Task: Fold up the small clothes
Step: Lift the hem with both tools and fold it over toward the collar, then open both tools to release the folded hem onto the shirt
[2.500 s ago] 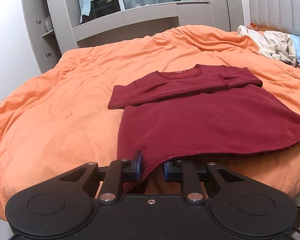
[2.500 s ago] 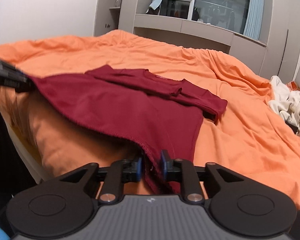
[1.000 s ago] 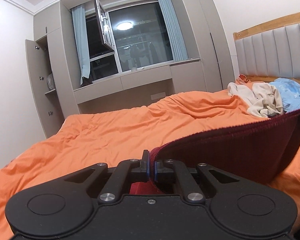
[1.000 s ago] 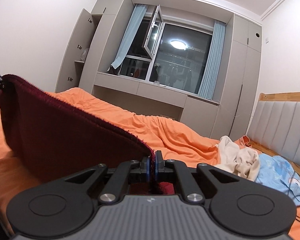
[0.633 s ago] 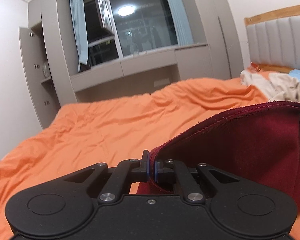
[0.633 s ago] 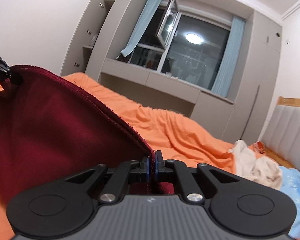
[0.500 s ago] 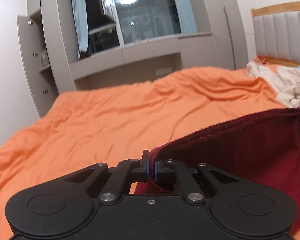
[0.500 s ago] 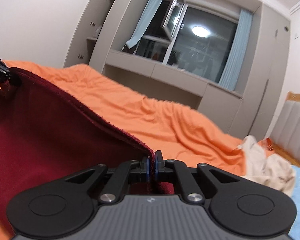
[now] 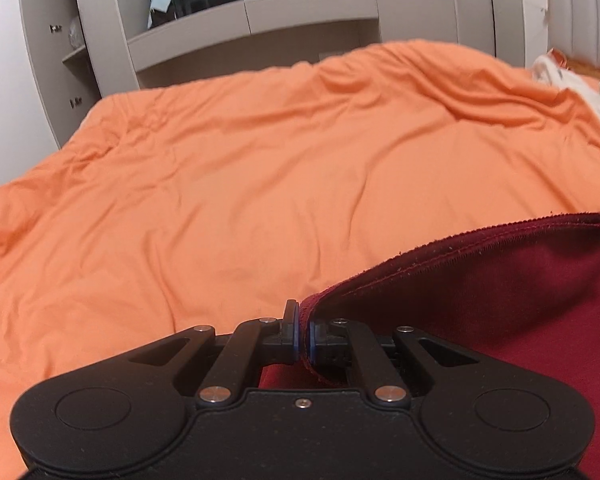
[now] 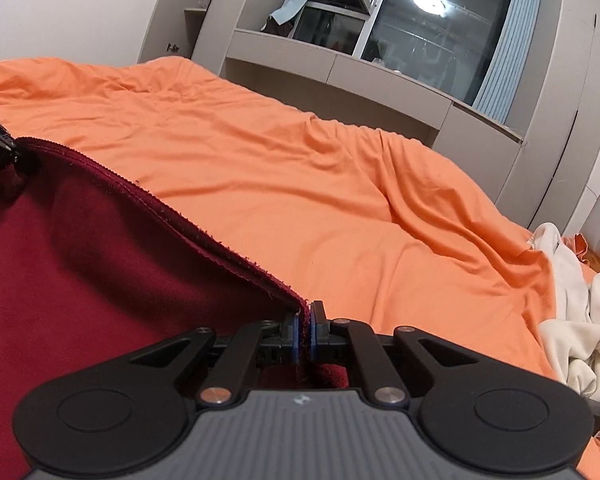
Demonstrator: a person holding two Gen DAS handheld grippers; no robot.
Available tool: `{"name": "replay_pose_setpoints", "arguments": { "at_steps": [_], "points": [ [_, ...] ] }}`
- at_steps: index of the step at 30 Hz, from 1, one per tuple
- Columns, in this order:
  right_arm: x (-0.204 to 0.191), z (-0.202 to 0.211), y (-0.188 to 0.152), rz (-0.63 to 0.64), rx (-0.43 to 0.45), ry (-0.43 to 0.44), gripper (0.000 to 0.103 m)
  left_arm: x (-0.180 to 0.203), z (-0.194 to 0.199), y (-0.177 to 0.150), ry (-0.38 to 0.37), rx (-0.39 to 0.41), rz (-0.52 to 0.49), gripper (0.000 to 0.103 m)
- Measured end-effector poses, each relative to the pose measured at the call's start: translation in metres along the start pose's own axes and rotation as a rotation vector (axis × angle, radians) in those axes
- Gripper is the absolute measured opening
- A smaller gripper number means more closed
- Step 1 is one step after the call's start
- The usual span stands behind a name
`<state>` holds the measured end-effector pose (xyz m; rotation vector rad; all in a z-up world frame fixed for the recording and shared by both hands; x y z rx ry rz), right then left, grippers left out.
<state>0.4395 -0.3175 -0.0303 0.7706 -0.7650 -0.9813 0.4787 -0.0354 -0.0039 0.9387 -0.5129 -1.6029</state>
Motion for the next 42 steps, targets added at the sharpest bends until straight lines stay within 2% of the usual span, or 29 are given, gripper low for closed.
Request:
{"name": "replay_pose_setpoints", "arguments": {
  "at_steps": [6, 9, 11, 13, 14, 16, 19, 22, 28, 31, 35, 36, 38, 42],
  "points": [
    [-0.003, -0.014, -0.010, -0.004, -0.029, -0.010, 0.006, 0.004, -0.030, -0.001, -0.015, -0.061, 0.035, 0.005],
    [-0.002, -0.015, -0.013, -0.008, -0.040, -0.013, 0.011, 0.009, -0.032, -0.001, -0.010, -0.076, 0.000, 0.016],
    [0.000, -0.012, -0.012, -0.019, -0.040, -0.005, 0.031, 0.008, -0.029, -0.001, -0.007, -0.071, -0.010, 0.032],
    [0.002, -0.008, -0.010, -0.017, -0.034, 0.008, 0.069, 0.003, -0.021, 0.002, -0.016, -0.052, 0.012, 0.053],
    [0.002, -0.004, -0.009, -0.011, -0.029, 0.017, 0.073, -0.001, -0.016, 0.005, -0.023, -0.041, 0.026, 0.058],
    [0.003, 0.003, -0.005, 0.002, -0.017, 0.027, 0.081, -0.009, -0.004, 0.008, -0.036, -0.025, 0.047, 0.079],
    [0.007, 0.016, -0.002, 0.027, 0.002, 0.007, 0.096, -0.021, 0.012, 0.012, -0.019, 0.004, 0.070, 0.090],
    [0.010, 0.021, -0.005, 0.037, -0.001, -0.008, 0.100, -0.025, 0.019, 0.007, -0.025, 0.010, 0.039, 0.101],
    [0.020, 0.008, -0.023, -0.014, -0.058, -0.080, 0.100, -0.008, -0.003, -0.022, 0.082, -0.070, -0.104, 0.097],
    [0.026, 0.003, -0.030, -0.034, -0.053, -0.114, 0.100, -0.005, 0.000, -0.025, 0.033, -0.065, -0.128, 0.097],
    [0.038, -0.006, -0.038, -0.087, -0.051, -0.171, 0.100, -0.011, 0.014, -0.020, -0.128, -0.039, -0.094, 0.102],
    [0.042, -0.007, -0.039, -0.098, -0.049, -0.184, 0.100, -0.011, 0.016, -0.020, -0.138, -0.038, -0.102, 0.102],
    [0.048, -0.010, -0.041, -0.123, -0.050, -0.205, 0.100, -0.007, 0.013, -0.023, -0.112, -0.045, -0.133, 0.102],
    [0.053, -0.009, -0.043, -0.146, -0.049, -0.210, 0.102, 0.003, -0.007, -0.034, -0.073, -0.112, -0.175, 0.102]
  ]
}}
Point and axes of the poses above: each gripper's, at about its wrist camera, not at the fingertips, and z roughly against the way its jaws point, x to its right, y to its top, the point moved 5 cm from there along -z, roughly the way its jaws point, and after that the axes turned 11 degrees about y, right-handed, at the moved point
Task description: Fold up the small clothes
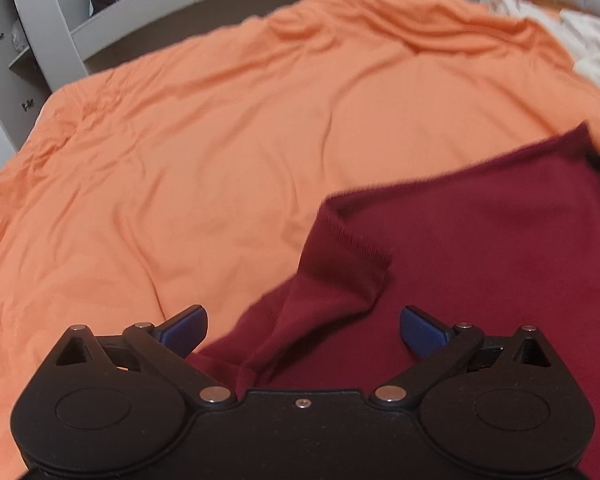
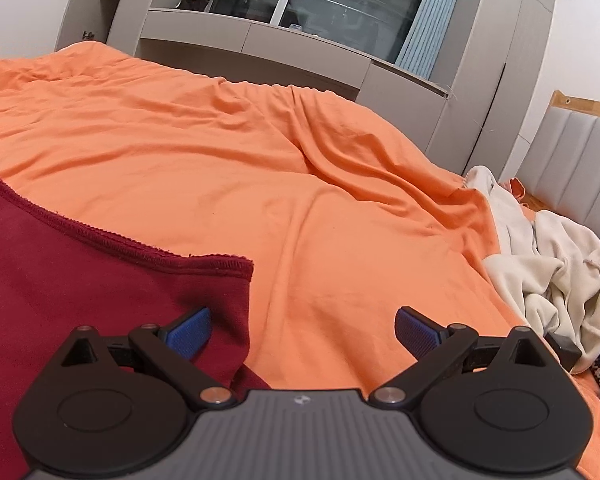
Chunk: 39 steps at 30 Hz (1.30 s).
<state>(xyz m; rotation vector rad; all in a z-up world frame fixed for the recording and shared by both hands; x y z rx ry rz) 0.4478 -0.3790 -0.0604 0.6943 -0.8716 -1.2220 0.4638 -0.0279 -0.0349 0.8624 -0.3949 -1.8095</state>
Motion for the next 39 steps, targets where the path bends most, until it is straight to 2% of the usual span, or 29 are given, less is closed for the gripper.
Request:
{"name": "replay_pose_setpoints", "arguments": {
  "at_steps": [4, 8, 13, 22, 27, 32, 36, 39],
  "points": [
    [-0.002, -0.001, 0.000, 0.006, -0.006, 0.006, 0.102, -0.009, -0.011, 0.002, 0.100, -0.015, 0.028, 0.101],
    [-0.003, -0.001, 0.000, 0.013, -0.013, 0.009, 0.102, -0.032, -0.016, 0.005, 0.206, -0.035, 0.133, 0.097],
    [-0.005, -0.003, -0.002, 0.010, -0.019, 0.011, 0.103, -0.059, -0.018, 0.004, 0.229, -0.058, 0.279, 0.098],
    [-0.006, -0.005, -0.005, 0.009, -0.043, 0.003, 0.103, -0.064, -0.035, -0.003, 0.221, -0.141, 0.311, 0.100],
    [-0.002, 0.010, 0.002, 0.003, -0.046, -0.014, 0.103, -0.067, -0.014, 0.009, 0.220, -0.068, 0.330, 0.100],
    [-0.007, 0.048, 0.010, 0.005, -0.020, 0.036, 0.103, -0.067, 0.023, 0.015, 0.207, -0.003, 0.369, 0.102],
    [-0.020, 0.085, 0.006, -0.007, 0.019, 0.060, 0.103, -0.060, 0.054, 0.006, 0.215, 0.045, 0.360, 0.102],
    [-0.031, 0.109, -0.006, 0.000, 0.022, 0.071, 0.103, -0.053, 0.078, -0.013, 0.201, 0.076, 0.377, 0.102]
  ]
}}
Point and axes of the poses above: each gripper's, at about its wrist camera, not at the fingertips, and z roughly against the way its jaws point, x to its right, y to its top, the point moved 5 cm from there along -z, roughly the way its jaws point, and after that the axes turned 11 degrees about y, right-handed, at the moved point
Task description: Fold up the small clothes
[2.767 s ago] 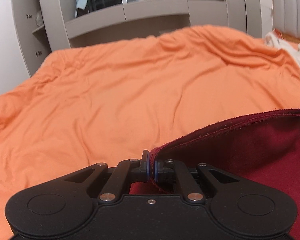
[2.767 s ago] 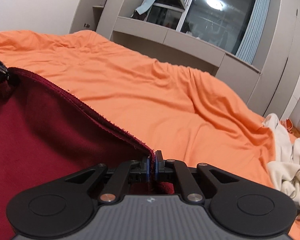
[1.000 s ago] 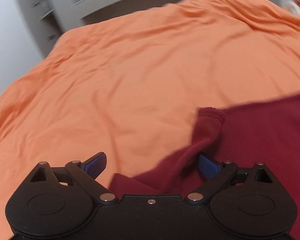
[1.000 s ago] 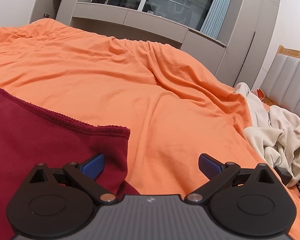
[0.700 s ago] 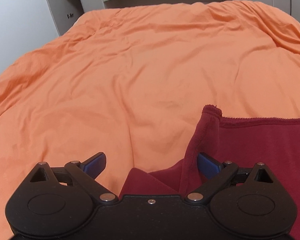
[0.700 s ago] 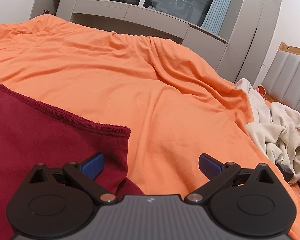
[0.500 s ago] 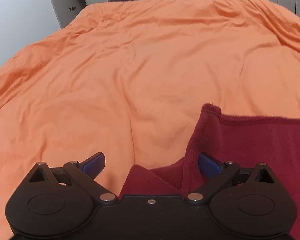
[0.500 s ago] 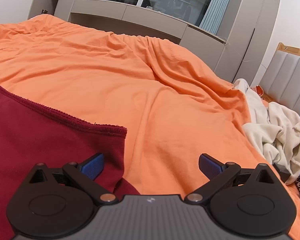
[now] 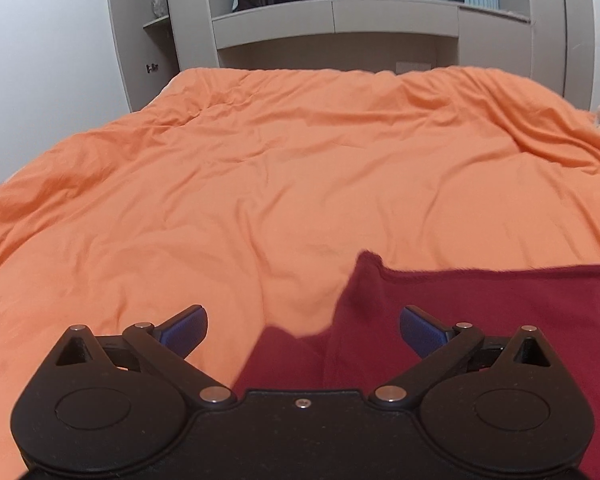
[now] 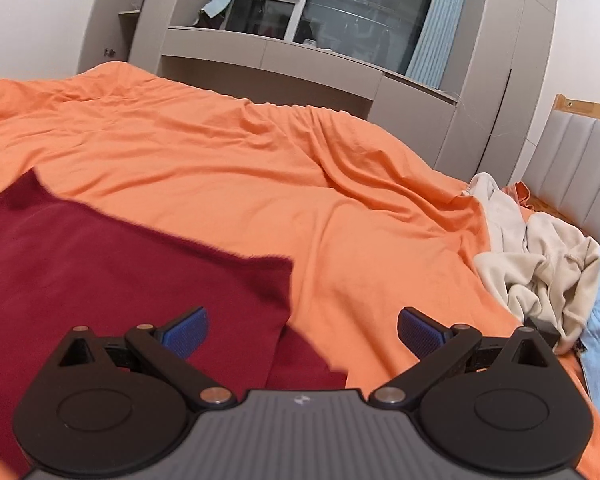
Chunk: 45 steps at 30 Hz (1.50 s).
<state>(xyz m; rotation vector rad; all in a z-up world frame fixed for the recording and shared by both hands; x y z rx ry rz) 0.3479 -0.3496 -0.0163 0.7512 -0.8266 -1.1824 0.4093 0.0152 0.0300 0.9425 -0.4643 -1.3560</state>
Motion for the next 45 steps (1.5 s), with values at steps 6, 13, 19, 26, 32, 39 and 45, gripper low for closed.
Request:
{"name": "replay_pose_setpoints", "arguments": {
  "at_steps": [6, 13, 19, 26, 32, 39, 45],
  "points": [
    [-0.013, 0.030, -0.021, 0.002, -0.014, -0.045, 0.103, -0.014, 0.027, -0.035, 0.033, -0.018, 0.003, 0.102],
    [-0.008, 0.051, -0.047, -0.058, -0.072, -0.066, 0.103, -0.023, 0.046, -0.049, -0.007, -0.011, 0.053, 0.102],
    [-0.015, 0.059, -0.060, -0.043, -0.091, -0.089, 0.103, -0.031, 0.053, -0.070, -0.009, -0.035, 0.058, 0.102],
    [-0.024, 0.077, -0.056, -0.009, -0.028, -0.142, 0.103, -0.041, 0.056, -0.092, -0.042, -0.077, 0.075, 0.102],
    [-0.032, 0.099, -0.034, -0.011, 0.130, -0.054, 0.103, -0.049, 0.055, -0.095, -0.106, -0.095, 0.145, 0.102],
    [-0.064, 0.080, -0.005, 0.057, 0.164, 0.111, 0.103, -0.047, 0.056, -0.096, -0.230, -0.110, 0.232, 0.102],
    [-0.100, 0.048, 0.010, 0.060, 0.158, 0.249, 0.103, -0.037, 0.048, -0.098, -0.248, -0.144, 0.267, 0.102]
  ]
}}
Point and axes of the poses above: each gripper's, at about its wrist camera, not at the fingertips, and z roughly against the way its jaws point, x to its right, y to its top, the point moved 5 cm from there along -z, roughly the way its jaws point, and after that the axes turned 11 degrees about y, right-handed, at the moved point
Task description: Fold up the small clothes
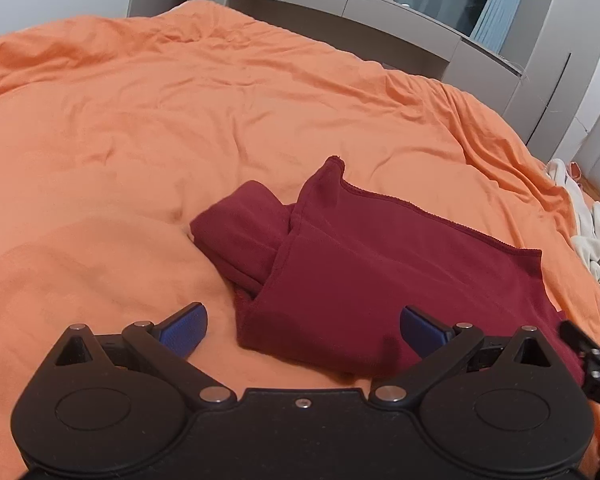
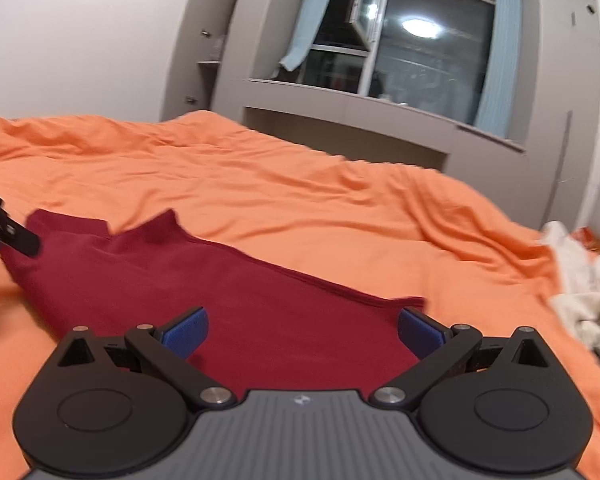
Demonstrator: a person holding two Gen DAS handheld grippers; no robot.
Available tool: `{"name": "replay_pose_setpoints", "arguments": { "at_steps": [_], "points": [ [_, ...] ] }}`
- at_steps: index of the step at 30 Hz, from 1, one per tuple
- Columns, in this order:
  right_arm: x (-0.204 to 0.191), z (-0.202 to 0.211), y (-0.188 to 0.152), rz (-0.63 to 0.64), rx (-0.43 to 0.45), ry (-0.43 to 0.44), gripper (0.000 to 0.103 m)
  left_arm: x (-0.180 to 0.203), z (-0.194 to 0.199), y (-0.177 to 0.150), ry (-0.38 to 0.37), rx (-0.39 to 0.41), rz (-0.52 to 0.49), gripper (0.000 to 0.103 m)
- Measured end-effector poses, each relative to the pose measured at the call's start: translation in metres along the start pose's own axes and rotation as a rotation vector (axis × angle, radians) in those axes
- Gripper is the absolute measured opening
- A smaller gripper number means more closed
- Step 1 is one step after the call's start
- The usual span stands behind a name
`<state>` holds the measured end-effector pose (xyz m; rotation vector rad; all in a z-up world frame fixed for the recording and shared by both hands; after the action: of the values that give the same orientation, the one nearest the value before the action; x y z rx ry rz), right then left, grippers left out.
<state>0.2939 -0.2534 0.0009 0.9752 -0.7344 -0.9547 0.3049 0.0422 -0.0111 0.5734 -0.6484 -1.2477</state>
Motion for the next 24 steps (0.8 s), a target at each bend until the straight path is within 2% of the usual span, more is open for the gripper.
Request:
{"name": "replay_pose_setpoints", "arguments": {
  "at_steps": [16, 21, 23, 24],
  "points": [
    [-0.012, -0.037, -0.025, -0.048, -0.116, 0.054, 0.103, 0.006, -0.022, 0.005, 0.044, -0.019, 0.043, 0.102],
    [-0.012, -0.039, -0.030, -0.062, -0.127, 0.058, 0.103, 0.001, -0.030, 0.011, 0.038, 0.003, 0.133, 0.102],
    [-0.012, -0.039, -0.031, -0.065, -0.129, 0.061, 0.103, -0.001, -0.033, 0.013, 0.032, 0.016, 0.177, 0.097],
    [-0.012, -0.039, -0.031, -0.067, -0.129, 0.062, 0.103, -0.002, -0.034, 0.014, 0.033, 0.019, 0.190, 0.092]
  ]
}}
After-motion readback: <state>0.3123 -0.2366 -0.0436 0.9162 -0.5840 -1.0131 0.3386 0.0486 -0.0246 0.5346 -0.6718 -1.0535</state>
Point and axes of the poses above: each gripper's, at about its wrist camera, not at the fingertips, and z roughly against the way its jaws point, x to its right, y to its top, the point moved 5 cm from there along -z, roughly the way its jaws point, and after that the axes turned 11 degrees about y, right-handed, at the moved point
